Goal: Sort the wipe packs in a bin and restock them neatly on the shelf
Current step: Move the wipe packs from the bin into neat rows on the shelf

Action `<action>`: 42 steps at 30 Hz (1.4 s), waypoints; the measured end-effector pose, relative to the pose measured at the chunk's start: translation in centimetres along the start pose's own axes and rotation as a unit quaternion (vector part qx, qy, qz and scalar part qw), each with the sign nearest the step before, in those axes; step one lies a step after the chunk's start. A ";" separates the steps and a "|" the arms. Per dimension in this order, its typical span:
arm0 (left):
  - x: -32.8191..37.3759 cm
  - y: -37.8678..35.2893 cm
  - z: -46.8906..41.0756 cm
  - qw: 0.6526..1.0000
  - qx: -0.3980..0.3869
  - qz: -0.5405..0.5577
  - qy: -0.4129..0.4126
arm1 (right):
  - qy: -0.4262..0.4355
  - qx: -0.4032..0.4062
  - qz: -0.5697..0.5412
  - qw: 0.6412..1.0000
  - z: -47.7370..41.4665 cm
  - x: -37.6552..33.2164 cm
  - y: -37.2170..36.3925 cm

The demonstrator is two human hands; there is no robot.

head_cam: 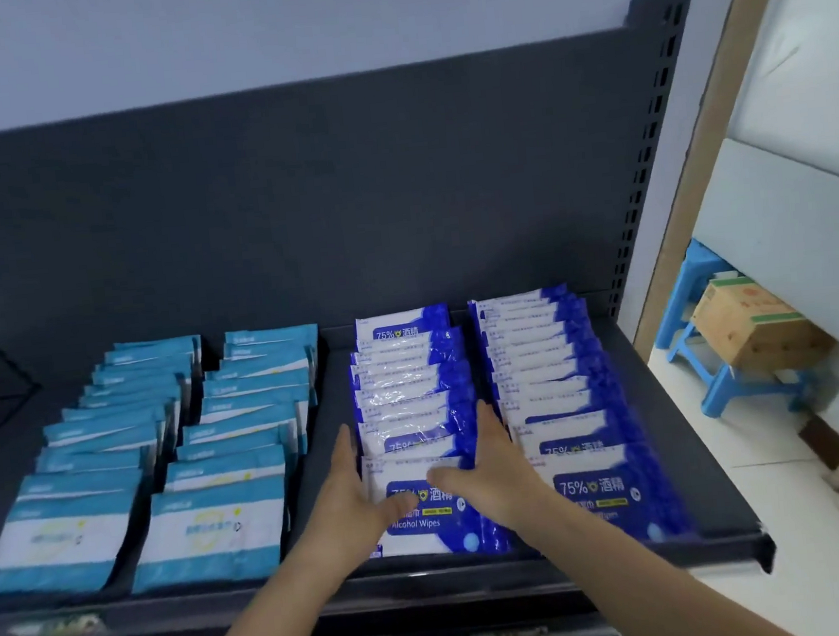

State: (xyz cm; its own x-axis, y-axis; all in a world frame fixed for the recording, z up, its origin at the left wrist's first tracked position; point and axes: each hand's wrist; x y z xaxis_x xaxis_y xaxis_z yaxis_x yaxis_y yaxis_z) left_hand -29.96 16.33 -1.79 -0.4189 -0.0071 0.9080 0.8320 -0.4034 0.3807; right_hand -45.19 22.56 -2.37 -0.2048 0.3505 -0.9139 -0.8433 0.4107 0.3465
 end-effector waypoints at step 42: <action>-2.6 5.5 -2.5 0.980 -0.148 -0.070 -0.116 | -0.044 0.079 0.000 0.996 2.7 -1.4 -4.0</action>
State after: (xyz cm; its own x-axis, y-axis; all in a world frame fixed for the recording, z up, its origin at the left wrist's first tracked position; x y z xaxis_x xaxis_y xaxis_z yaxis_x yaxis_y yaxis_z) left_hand -25.24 11.85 -2.49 -0.3981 0.2613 0.8793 0.6163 -0.6338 0.4674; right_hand -40.24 22.68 -1.88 -0.1547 0.4192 -0.8946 -0.7539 0.5352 0.3811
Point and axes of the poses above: each hand's wrist, its own z-axis away from the middle knuckle, its own y-axis out of the back of the hand, x = y × z, and after that the axes turned 9 degrees about x, right-handed
